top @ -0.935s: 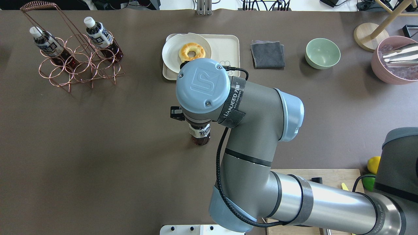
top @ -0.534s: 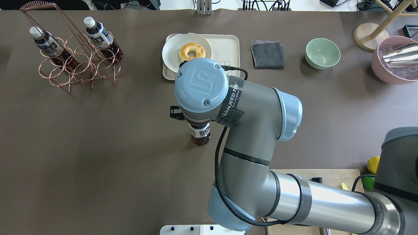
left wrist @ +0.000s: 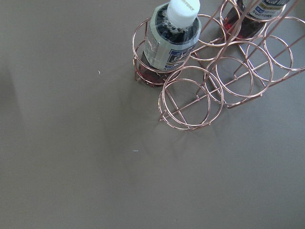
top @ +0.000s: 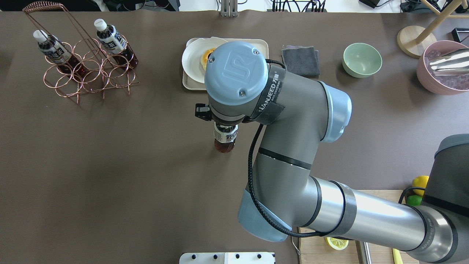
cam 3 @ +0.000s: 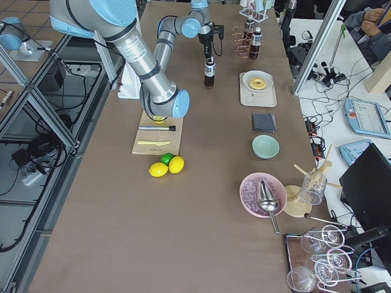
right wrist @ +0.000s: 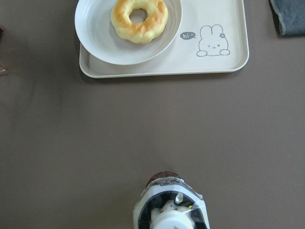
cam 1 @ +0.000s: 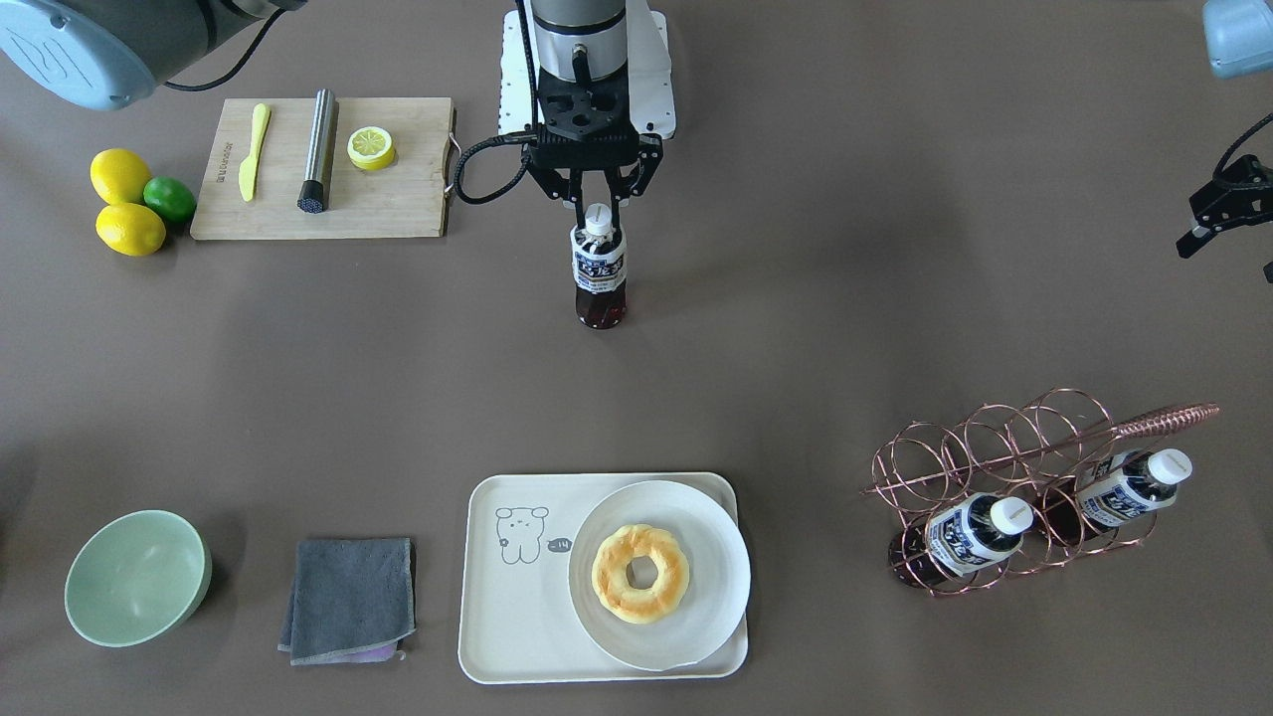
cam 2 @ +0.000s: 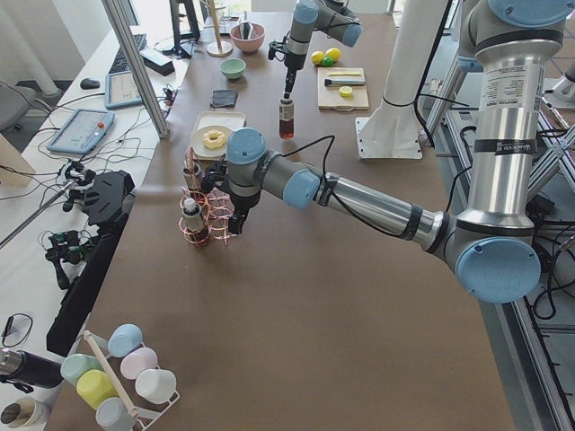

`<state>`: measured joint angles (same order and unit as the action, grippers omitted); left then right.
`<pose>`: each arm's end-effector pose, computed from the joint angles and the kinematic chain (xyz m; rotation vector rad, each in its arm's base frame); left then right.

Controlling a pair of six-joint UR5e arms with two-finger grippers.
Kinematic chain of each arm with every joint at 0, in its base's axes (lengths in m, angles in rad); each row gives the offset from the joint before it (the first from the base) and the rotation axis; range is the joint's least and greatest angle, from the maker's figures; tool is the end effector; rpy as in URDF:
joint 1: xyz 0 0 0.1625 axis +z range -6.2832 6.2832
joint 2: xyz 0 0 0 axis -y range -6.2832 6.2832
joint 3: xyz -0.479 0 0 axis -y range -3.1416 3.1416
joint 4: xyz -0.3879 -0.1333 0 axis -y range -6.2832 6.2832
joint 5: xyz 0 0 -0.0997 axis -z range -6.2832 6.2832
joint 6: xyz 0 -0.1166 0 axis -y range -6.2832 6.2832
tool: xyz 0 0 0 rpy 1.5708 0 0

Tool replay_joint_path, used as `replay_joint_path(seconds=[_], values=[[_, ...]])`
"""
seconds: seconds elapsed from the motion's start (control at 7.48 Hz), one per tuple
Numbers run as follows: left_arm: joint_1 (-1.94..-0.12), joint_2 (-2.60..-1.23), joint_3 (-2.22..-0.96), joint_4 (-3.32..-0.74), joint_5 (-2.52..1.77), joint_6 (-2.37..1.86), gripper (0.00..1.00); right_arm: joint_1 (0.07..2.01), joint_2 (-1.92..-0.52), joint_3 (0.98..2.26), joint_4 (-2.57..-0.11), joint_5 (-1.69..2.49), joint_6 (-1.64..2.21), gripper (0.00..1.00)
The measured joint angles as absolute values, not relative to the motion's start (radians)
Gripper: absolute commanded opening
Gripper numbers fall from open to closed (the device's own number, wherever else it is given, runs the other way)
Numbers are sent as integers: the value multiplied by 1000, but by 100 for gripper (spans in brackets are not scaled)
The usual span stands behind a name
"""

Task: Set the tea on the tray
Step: 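Lift the tea bottle and carry it onto the tray beside the plate, then lower the tea bottle onto the tray and open the right gripper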

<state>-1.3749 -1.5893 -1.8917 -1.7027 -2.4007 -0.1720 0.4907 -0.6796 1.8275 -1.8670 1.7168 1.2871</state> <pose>0.0508 -0.4988 0.5371 0.2875 0.8819 0.2176 -0.5487 -0.4251 0.1108 0.1942 -0.8395 0.1319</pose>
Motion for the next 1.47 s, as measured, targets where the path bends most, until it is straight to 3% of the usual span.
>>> replay_joint_path(seconds=[0.67, 1.2, 1.47], values=[[-1373, -1588, -1888, -1710, -2401, -172, 96, 734, -661, 1757, -1855, 1860, 1112, 0], [-1376, -1559, -1892, -1750, -2401, -174, 96, 851, -557, 1383, -1612, 1914, 1058, 0], [-1376, -1542, -1905, -1763, -2401, -186, 96, 873, -513, 1271, -1567, 1926, 1031, 0]])
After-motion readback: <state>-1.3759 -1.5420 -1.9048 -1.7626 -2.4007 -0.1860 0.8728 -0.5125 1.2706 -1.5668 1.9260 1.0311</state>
